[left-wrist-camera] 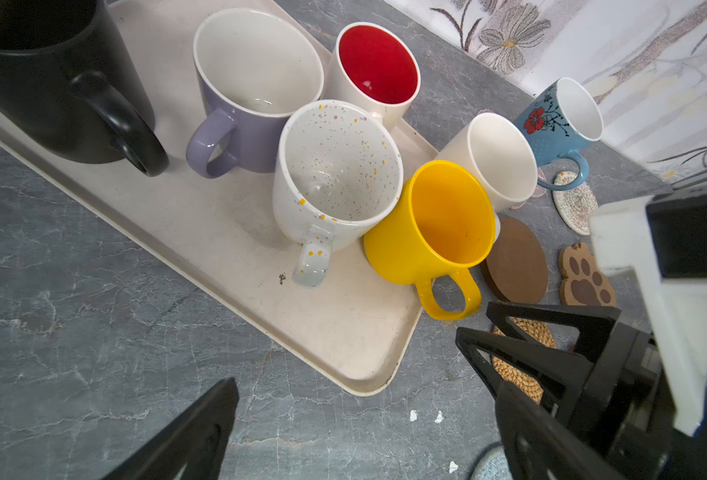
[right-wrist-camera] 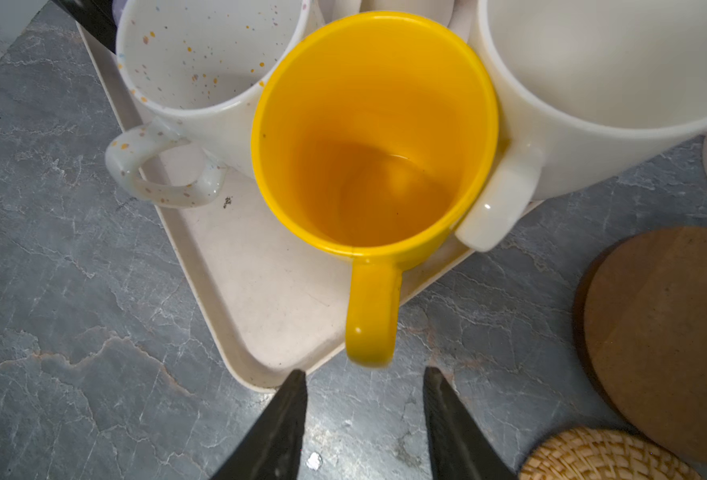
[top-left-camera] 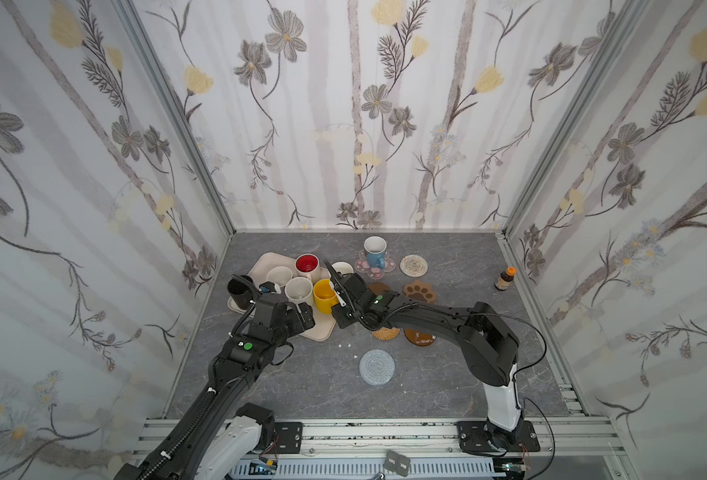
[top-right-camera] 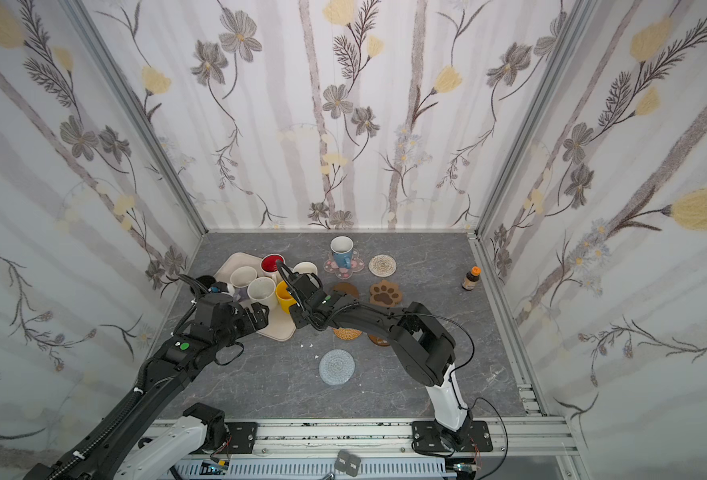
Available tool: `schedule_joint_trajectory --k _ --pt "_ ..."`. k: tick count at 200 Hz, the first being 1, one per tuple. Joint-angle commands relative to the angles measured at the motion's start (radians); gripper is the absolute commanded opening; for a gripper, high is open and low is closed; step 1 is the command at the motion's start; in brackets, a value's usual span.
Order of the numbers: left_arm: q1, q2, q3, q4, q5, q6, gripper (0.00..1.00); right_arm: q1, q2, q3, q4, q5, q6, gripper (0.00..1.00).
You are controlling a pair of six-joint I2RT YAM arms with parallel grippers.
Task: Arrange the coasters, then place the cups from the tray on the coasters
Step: 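Move the right gripper down to the yellow mug on the tray, then close the right gripper on the yellow mug's rim and lift it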
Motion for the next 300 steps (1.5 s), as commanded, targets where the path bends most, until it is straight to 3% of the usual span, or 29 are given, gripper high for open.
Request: schedule_joint_trajectory --k 1,55,154,224,300 --pt "0.017 0.018 0.017 0.029 0.004 0.023 0.99 0.000 0.032 0.040 0.011 -0.015 0.001 0.45" --pt "0.053 0.062 0.039 0.038 0.013 0.060 0.99 -0.003 0.124 0.143 -0.018 -0.024 -0.001 0.40" --pt "0.073 0.072 0.051 0.043 0.015 0.108 0.99 -0.012 0.149 0.172 -0.040 -0.027 -0.001 0.12" --pt "0.073 0.014 0.049 0.034 0.043 0.117 0.99 0.006 0.087 0.125 -0.008 -0.041 -0.003 0.01" --pt "0.061 0.016 0.115 -0.023 0.080 0.119 0.96 0.021 -0.077 -0.008 0.030 -0.038 0.020 0.00"
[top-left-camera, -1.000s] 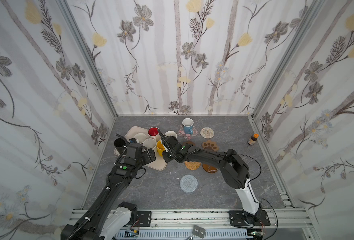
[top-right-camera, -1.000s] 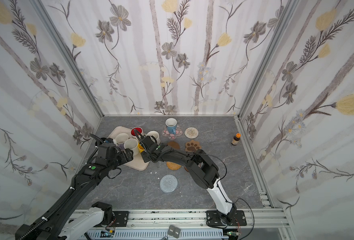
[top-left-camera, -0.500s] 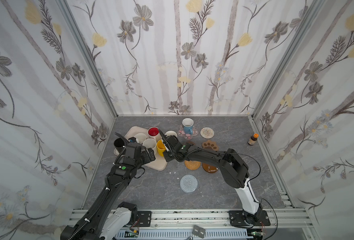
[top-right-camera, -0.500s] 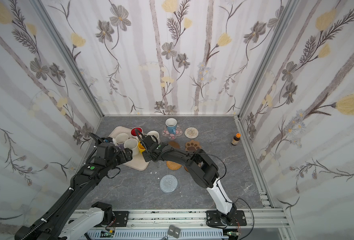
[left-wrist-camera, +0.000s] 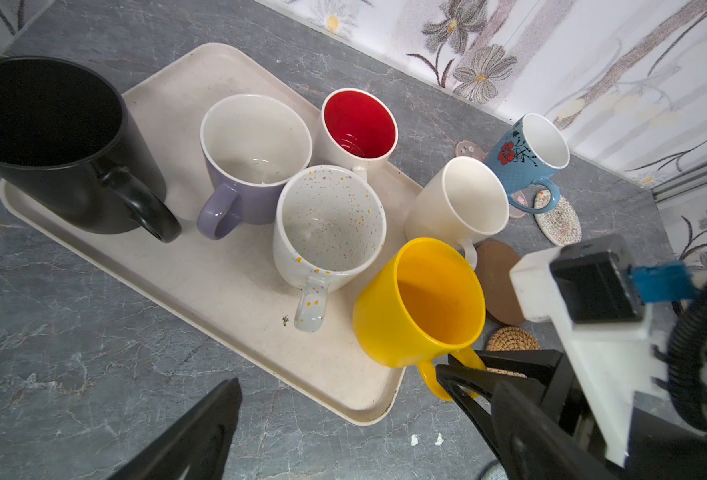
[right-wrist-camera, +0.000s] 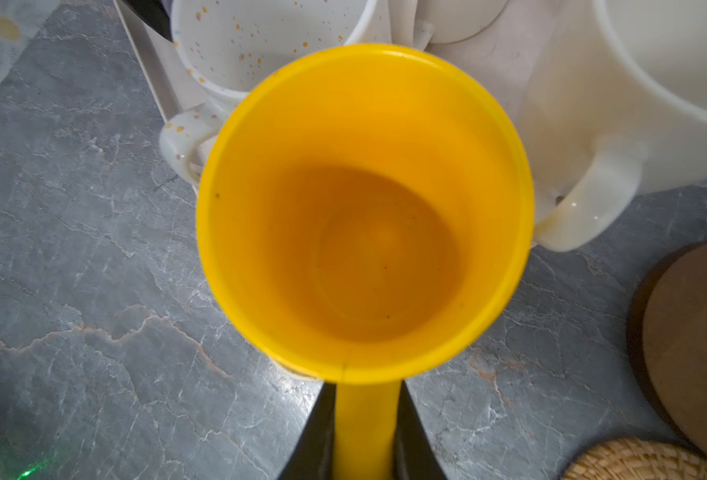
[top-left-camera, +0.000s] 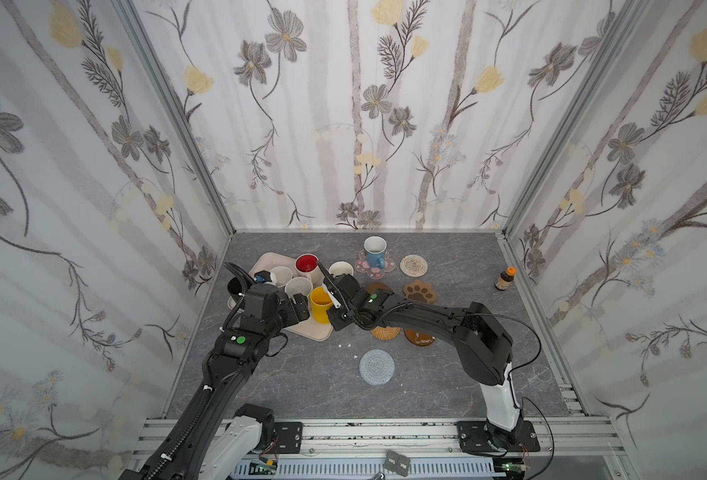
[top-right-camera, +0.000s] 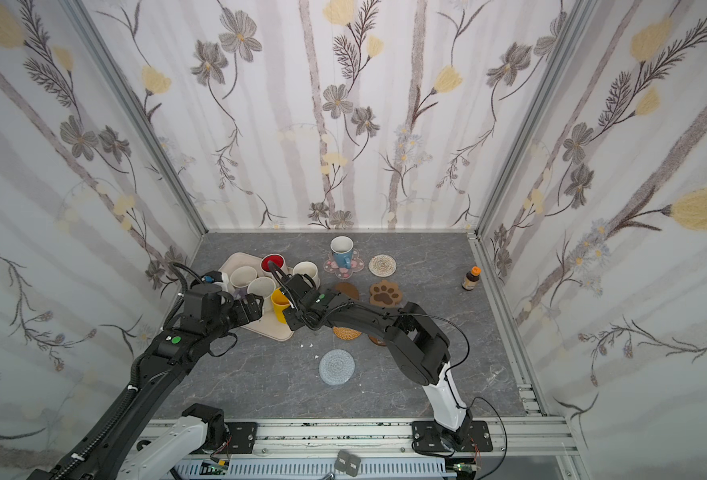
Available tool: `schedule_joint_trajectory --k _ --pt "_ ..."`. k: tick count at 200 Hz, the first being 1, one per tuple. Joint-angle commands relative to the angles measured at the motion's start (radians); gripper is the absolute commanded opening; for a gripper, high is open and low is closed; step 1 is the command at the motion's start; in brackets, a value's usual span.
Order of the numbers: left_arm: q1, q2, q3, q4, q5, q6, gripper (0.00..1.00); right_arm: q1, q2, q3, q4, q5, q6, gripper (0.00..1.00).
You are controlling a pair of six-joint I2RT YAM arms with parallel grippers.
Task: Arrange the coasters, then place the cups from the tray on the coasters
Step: 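Close the right gripper on the yellow mug's rim and lift it, then carry the yellow mug to the woven coaster while the left gripper nears the white mug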
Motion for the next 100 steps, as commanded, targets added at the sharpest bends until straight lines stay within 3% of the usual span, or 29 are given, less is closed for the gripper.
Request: schedule_joint_trajectory --k 1,35,100 --pt "-0.010 0.004 0.026 -0.019 0.023 -0.003 0.96 0.003 -0.068 -0.046 0.098 0.004 0.021 0.00" --pt "-0.066 0.017 0.070 -0.019 0.000 -0.023 0.96 0.003 -0.193 -0.157 0.116 0.031 0.033 0.00" --pt "-0.274 0.161 0.147 -0.004 -0.162 -0.076 0.94 -0.056 -0.408 -0.377 0.117 0.089 0.049 0.00"
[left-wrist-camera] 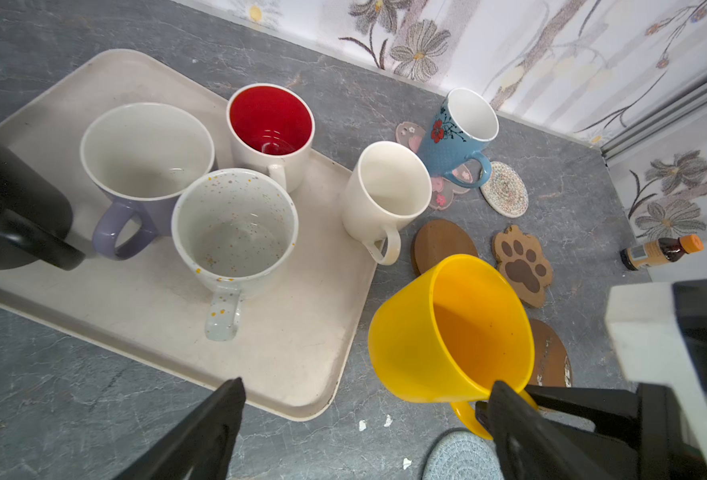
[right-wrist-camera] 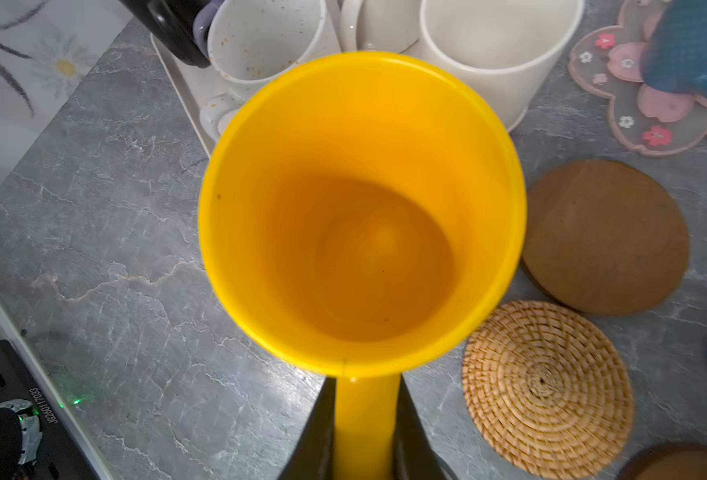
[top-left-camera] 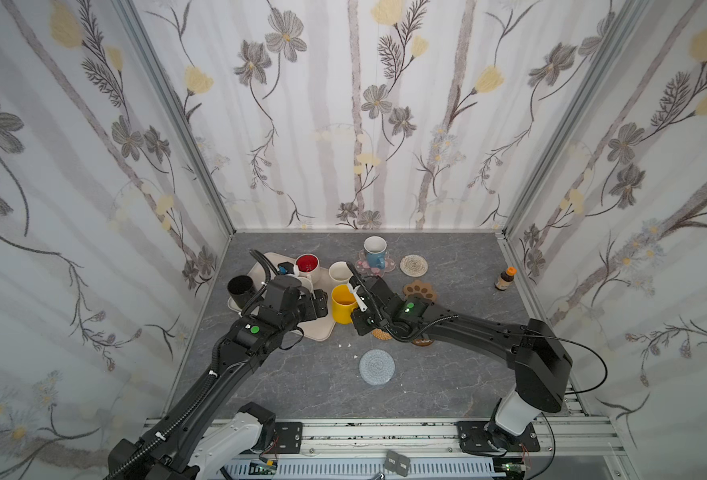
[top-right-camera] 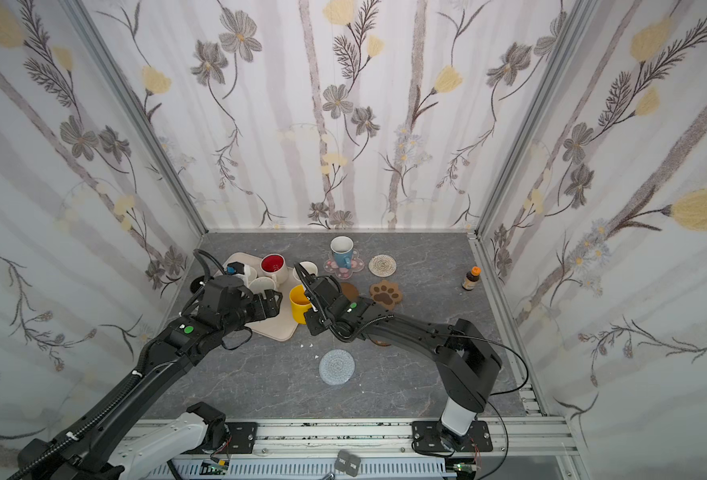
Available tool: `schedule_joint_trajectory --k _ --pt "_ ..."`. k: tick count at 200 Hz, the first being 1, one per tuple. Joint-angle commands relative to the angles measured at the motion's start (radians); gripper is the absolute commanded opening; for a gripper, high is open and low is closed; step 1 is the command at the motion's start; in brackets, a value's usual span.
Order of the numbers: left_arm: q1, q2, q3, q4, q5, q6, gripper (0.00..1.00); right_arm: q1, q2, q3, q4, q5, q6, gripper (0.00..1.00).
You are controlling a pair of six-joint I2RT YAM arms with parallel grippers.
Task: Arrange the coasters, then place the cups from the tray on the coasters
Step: 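Carry the yellow mug to the woven coaster while the left gripper nears the white mug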
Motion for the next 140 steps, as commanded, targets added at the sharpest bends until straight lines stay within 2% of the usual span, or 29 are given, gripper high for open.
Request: schedule_joint_trajectory --k 1,40,67,140 --pt "-0.039 0.043 0.025 0.015 -0.077 -0.030 0.94 -0.030 -0.058 -0.057 0.081 0.046 0.018 0.00" --pt "-0.079 0.119 0.050 0.057 -0.074 -0.035 0.95 -0.126 -0.167 -0.183 0.099 0.029 0.024 0.00" --pt "-0.084 0.170 0.060 0.089 -0.062 -0.034 0.95 -0.241 -0.198 -0.228 0.106 0.029 0.010 0.00" --pt "-0.079 0.347 0.122 0.168 -0.040 -0.006 0.97 -0.435 -0.094 -0.143 0.110 0.054 -0.037 0.00"
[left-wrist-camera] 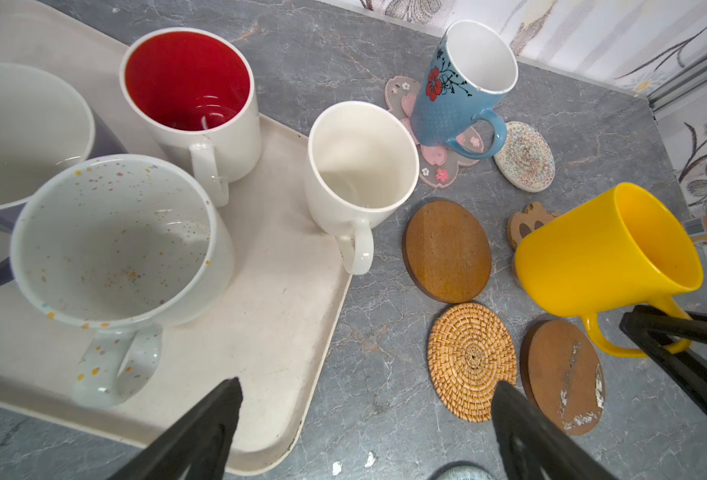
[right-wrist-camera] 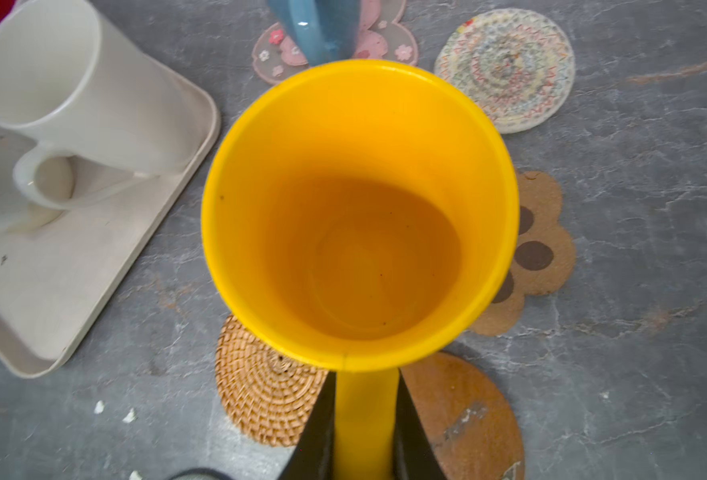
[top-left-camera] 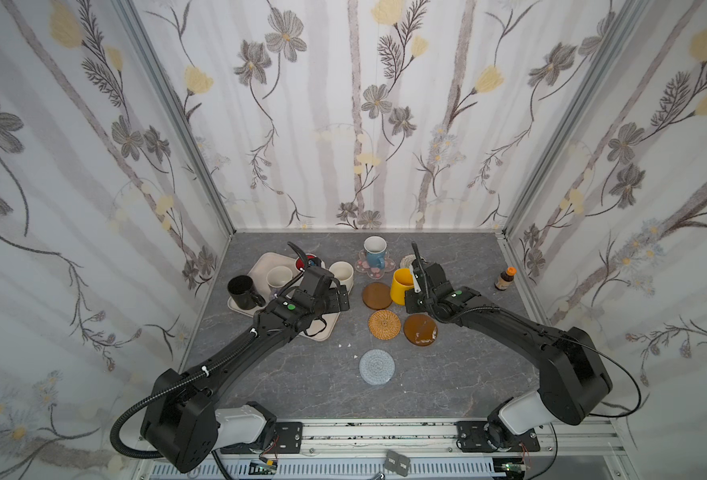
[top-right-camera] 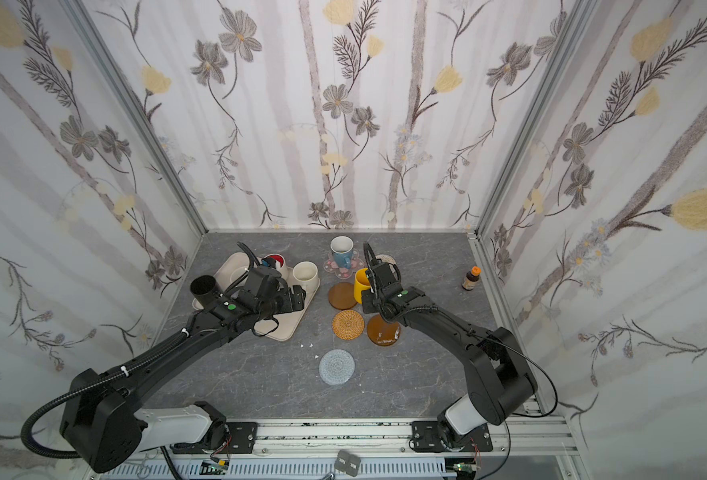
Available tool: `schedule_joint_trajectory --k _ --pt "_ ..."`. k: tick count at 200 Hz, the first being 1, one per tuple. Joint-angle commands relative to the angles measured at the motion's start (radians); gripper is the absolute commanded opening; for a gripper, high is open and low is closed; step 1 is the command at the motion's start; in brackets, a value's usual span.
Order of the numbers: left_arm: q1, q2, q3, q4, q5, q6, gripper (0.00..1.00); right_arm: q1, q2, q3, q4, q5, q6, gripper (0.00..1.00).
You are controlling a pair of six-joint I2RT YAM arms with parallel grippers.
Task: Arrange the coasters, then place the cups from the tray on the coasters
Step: 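Carry the yellow mug to the woven coaster while the left gripper nears the white mug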
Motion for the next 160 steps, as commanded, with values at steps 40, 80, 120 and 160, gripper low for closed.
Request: schedule_joint_trajectory --k 40,80,120,160 --pt "0.025 0.117 0.094 0.059 0.024 0.041 0.97 -0.116 0.128 0.150 0.098 0.007 -0.060 0.00" --pt "0.052 0.165 0.117 0.068 0.041 0.040 0.96 -0.172 0.256 0.293 0.075 0.008 -0.080 0.00" --pt "0.067 0.191 0.138 0.069 0.055 0.050 0.96 -0.207 0.392 0.455 0.035 0.016 -0.105 0.00" --pt "0.078 0.194 0.130 0.070 0.054 0.051 0.96 -0.216 0.506 0.594 -0.008 0.025 -0.125 0.00"
